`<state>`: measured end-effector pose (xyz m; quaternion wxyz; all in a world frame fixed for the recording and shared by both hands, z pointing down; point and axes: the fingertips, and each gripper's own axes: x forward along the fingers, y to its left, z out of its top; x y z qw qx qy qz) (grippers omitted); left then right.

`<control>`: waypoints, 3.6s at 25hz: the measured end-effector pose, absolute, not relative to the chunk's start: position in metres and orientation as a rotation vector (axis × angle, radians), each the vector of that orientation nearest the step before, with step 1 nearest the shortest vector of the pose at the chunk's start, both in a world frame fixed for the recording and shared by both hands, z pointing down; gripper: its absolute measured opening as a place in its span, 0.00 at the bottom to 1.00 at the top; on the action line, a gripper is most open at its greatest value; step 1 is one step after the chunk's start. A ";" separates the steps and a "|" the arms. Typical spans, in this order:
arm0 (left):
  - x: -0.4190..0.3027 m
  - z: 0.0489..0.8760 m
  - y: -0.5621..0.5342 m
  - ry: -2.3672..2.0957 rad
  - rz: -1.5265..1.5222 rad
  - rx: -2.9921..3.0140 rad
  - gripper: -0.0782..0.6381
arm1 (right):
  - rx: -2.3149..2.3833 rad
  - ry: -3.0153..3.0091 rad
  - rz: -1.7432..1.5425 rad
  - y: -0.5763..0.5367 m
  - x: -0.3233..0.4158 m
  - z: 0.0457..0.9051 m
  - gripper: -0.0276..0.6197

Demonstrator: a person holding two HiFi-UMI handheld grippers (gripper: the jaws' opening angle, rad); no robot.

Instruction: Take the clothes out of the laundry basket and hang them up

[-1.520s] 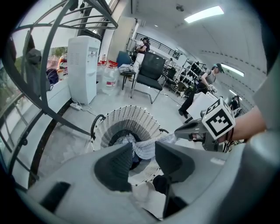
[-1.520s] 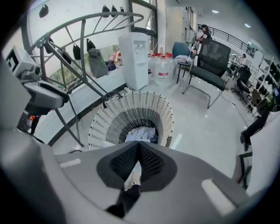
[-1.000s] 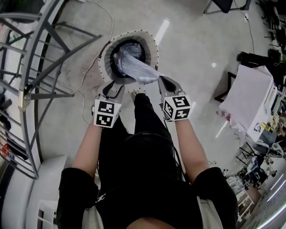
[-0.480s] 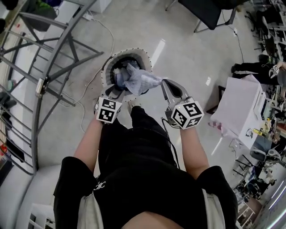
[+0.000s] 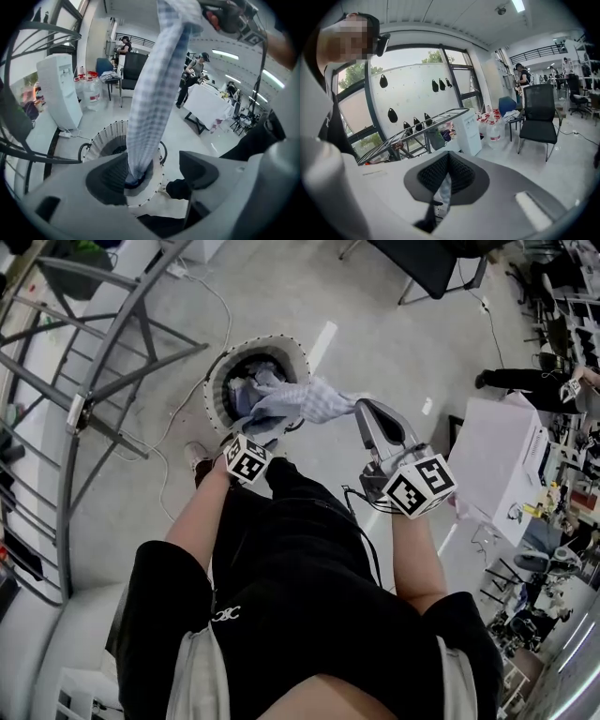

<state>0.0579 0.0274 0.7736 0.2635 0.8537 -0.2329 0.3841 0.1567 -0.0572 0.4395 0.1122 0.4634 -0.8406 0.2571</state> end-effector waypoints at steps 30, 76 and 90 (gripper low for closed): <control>0.078 0.792 -0.042 -0.982 0.958 2.250 0.14 | 1.471 -2.528 0.712 -0.070 0.205 0.412 0.06; -0.192 0.323 0.025 -2.539 1.470 1.812 0.14 | 0.617 -3.048 0.252 -0.148 0.065 0.308 0.06; -0.281 0.230 0.102 -2.772 1.680 1.378 0.14 | 0.193 -3.120 0.051 -0.118 -0.077 0.262 0.06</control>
